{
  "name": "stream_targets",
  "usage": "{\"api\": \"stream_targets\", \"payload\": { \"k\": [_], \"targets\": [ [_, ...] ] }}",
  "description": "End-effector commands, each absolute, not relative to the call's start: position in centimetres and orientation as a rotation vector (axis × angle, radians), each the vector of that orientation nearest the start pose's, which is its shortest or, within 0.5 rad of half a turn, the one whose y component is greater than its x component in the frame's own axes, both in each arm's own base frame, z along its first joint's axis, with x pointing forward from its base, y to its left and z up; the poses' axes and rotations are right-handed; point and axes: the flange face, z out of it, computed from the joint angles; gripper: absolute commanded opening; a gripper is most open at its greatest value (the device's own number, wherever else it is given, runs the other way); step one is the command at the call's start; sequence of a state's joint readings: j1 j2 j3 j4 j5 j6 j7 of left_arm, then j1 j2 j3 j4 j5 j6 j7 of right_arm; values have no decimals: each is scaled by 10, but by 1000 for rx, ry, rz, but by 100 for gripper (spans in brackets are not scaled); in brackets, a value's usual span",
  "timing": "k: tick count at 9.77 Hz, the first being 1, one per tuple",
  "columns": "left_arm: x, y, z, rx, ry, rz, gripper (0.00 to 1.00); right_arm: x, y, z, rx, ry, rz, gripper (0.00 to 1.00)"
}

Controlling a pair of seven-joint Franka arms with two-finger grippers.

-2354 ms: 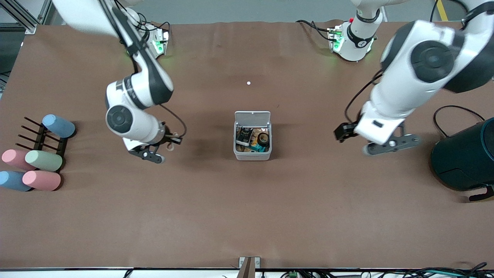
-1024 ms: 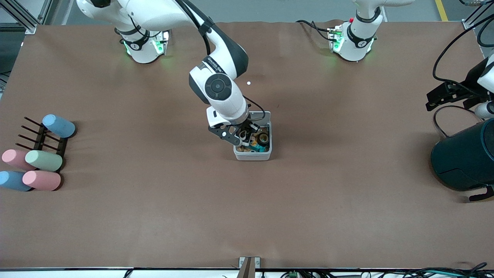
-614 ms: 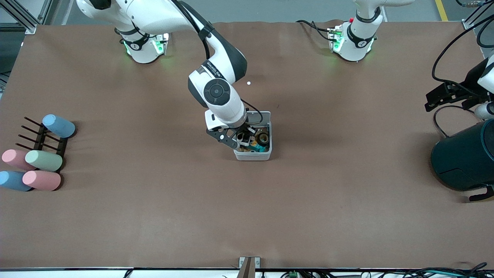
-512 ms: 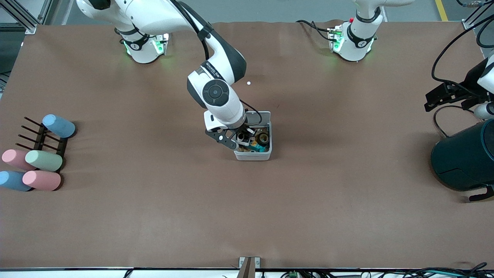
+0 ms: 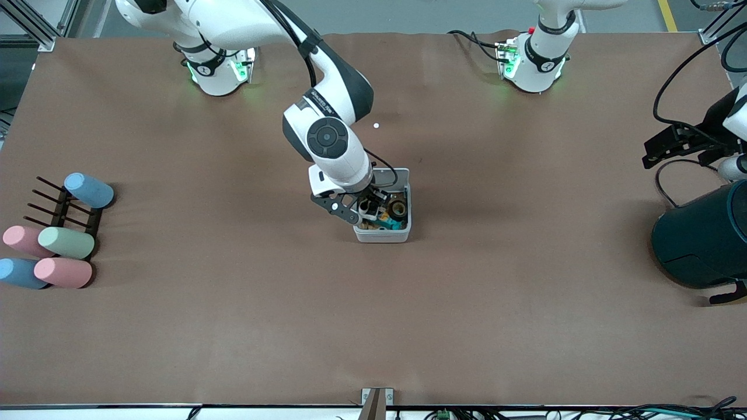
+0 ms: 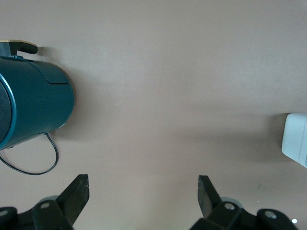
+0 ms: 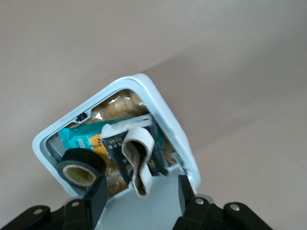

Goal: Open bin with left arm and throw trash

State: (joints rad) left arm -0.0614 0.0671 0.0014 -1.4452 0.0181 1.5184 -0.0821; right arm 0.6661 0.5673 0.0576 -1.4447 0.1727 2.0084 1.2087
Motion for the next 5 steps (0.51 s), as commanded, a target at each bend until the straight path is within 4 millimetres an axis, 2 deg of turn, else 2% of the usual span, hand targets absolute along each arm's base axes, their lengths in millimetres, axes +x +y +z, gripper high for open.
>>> {"api": "stream_targets", "payload": {
  "k": [1, 2, 3, 4, 5],
  "targets": [
    [571, -31, 647, -3140, -19, -15, 100, 554, 394, 450, -2919, 812, 293, 68],
    [572, -24, 647, -3140, -38, -15, 100, 558, 352, 488, -2940, 745, 313, 68],
    [572, -12, 646, -3141, -65, -12, 100, 561, 298, 520, -2962, 696, 356, 68],
    [572, -9, 645, -3142, -70, -7, 100, 562, 249, 544, -2981, 596, 387, 68],
    [572, -8, 645, -3142, -65, -10, 100, 566, 190, 566, -2980, 504, 393, 71]
  ]
}}
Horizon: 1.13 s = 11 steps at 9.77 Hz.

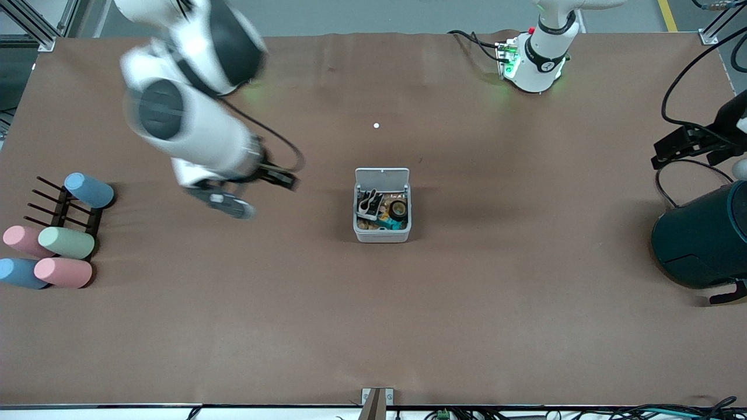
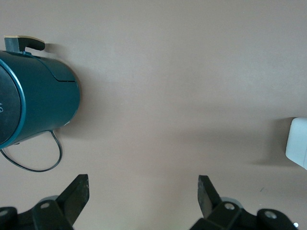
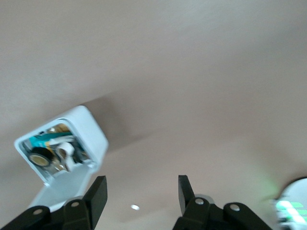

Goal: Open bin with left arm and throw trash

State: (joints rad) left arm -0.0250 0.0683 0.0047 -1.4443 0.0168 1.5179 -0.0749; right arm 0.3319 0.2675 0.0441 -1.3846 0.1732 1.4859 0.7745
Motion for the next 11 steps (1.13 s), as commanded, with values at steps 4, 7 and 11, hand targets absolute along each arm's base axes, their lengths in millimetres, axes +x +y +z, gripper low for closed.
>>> {"api": "stream_targets", "payload": {
  "k": [4, 7, 11],
  "targets": [
    [572, -7, 646, -3142, -58, -12, 100, 548, 47, 620, -3055, 92, 354, 85],
    [572, -8, 646, -3141, -55, -12, 100, 533, -16, 636, -3046, -135, 351, 93],
    [573, -9, 645, -3138, -48, -10, 100, 535, -21, 666, -3140, -171, 257, 99]
  ]
}}
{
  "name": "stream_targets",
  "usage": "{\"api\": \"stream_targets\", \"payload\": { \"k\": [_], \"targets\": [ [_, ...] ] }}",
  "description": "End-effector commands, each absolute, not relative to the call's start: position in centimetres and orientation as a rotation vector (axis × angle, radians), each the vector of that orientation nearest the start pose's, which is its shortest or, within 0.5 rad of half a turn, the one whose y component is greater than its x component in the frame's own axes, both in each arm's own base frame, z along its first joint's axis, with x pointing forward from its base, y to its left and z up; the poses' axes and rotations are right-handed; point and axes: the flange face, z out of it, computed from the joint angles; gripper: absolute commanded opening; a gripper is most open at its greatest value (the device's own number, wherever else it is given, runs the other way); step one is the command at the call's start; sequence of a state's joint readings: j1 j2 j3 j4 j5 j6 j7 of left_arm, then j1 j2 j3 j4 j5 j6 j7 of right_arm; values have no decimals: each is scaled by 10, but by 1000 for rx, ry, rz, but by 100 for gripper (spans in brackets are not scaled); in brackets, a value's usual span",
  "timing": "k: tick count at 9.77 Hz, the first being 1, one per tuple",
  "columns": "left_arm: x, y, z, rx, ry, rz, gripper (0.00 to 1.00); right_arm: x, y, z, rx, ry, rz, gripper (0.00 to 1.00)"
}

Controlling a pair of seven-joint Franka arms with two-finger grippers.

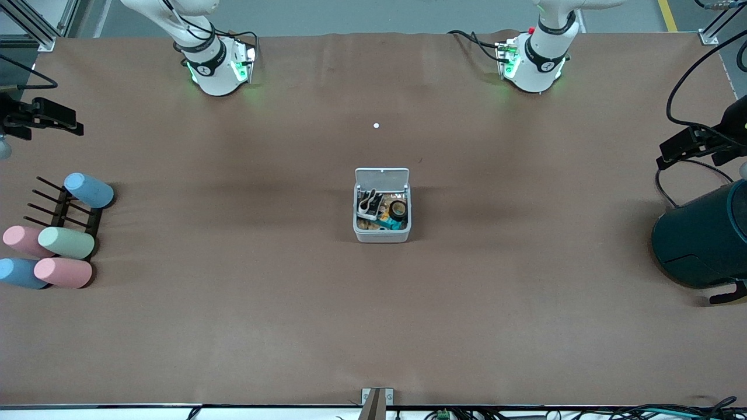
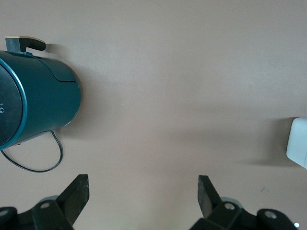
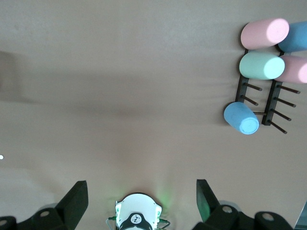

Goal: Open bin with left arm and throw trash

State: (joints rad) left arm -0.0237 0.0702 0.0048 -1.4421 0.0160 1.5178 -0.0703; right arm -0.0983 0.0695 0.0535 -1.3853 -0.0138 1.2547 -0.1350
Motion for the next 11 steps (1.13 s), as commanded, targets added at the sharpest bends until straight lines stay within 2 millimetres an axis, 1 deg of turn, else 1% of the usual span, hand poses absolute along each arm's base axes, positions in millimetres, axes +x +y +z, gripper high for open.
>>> {"api": "stream_targets", "payload": {
  "k": [1, 2, 3, 4, 5, 6, 7, 9, 10, 11],
  "targets": [
    [573, -9, 645, -3139, -51, -10, 100, 535, -15, 667, -3131, -166, 247, 99],
    [573, -9, 645, -3138, -51, -10, 100, 535, 5, 664, -3131, -168, 258, 99],
    [573, -9, 645, -3138, -53, -10, 100, 535, 11, 663, -3129, -121, 257, 99],
    [573, -9, 645, -3139, -53, -10, 100, 533, 15, 663, -3128, -123, 260, 99],
    [573, -10, 645, -3139, -51, -10, 100, 529, 13, 666, -3126, -118, 250, 99],
    [573, -10, 645, -3139, -53, -10, 100, 531, 6, 666, -3094, -90, 211, 99],
    [573, -10, 645, -3141, -53, -10, 100, 532, -9, 669, -3092, -44, 159, 99],
    [573, -10, 645, -3141, -55, -10, 100, 536, -25, 673, -3096, 10, 87, 99],
    [573, -10, 645, -3141, -55, -10, 100, 537, -25, 673, -3097, 74, 77, 99],
    [573, -10, 645, -3142, -53, -10, 100, 538, -24, 674, -3099, 82, 65, 99]
  ]
}}
